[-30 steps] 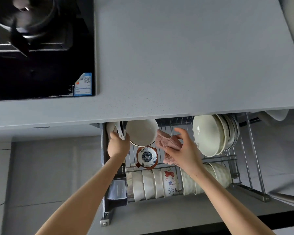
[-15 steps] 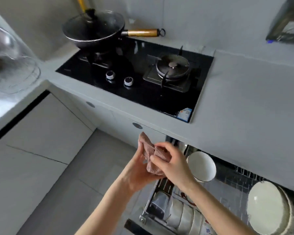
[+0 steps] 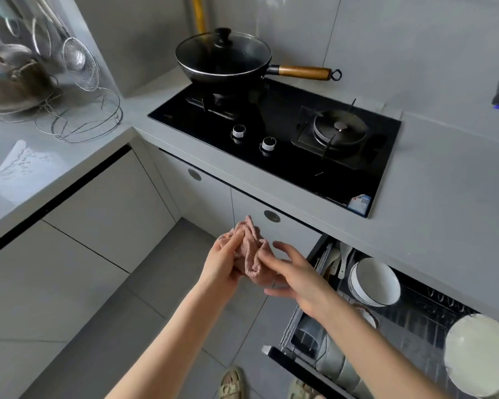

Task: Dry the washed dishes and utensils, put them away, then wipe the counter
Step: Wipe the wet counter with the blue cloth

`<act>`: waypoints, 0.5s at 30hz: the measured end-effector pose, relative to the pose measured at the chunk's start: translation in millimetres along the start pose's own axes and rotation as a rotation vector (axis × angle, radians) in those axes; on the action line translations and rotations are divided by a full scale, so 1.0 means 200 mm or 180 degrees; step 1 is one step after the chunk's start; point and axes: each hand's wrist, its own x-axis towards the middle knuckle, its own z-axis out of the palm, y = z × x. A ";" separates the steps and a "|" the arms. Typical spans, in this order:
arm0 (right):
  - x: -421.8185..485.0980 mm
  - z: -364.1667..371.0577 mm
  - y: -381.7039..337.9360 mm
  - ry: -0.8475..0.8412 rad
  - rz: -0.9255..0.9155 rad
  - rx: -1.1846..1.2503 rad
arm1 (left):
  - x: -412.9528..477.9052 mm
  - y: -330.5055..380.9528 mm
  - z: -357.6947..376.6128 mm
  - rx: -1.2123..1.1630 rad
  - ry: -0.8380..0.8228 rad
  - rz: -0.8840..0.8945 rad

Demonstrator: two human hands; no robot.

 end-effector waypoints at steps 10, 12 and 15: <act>0.11 -0.02 -0.17 0.0050 -0.0339 -0.0407 | 0.11 0.08 0.07 0.0222 0.0021 0.0101; 0.15 -0.04 -0.21 -0.0014 -0.0434 -0.0515 | 0.14 0.10 0.09 0.0244 0.0018 0.0086; 0.20 -0.09 -0.28 -0.0073 -0.0433 -0.0523 | 0.18 0.14 0.11 0.0310 -0.0029 -0.0012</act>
